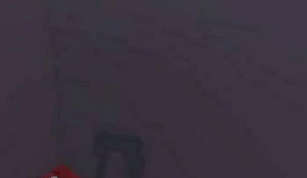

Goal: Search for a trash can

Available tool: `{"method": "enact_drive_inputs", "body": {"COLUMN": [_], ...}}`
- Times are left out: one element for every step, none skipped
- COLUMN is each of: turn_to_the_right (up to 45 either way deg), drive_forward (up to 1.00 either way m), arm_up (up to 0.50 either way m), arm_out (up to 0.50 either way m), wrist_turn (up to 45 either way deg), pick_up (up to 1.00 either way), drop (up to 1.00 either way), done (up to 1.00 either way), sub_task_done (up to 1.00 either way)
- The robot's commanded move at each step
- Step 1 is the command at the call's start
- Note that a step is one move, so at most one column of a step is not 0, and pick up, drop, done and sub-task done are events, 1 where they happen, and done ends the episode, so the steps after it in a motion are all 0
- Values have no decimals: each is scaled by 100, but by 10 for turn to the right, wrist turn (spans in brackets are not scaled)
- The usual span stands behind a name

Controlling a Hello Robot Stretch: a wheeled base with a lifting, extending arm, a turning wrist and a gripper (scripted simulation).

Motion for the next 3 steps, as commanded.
{"method": "enact_drive_inputs", "body": {"turn_to_the_right": [450, 450, 420], "drive_forward": [0, 0, 0], "arm_up": [0, 0, 0], "arm_out": [0, 0, 0], "wrist_turn": [0, 0, 0], "pick_up": [0, 0, 0], "drop": [0, 0, 0], "done": [0, 0, 0], "sub_task_done": [0, 0, 0]}}
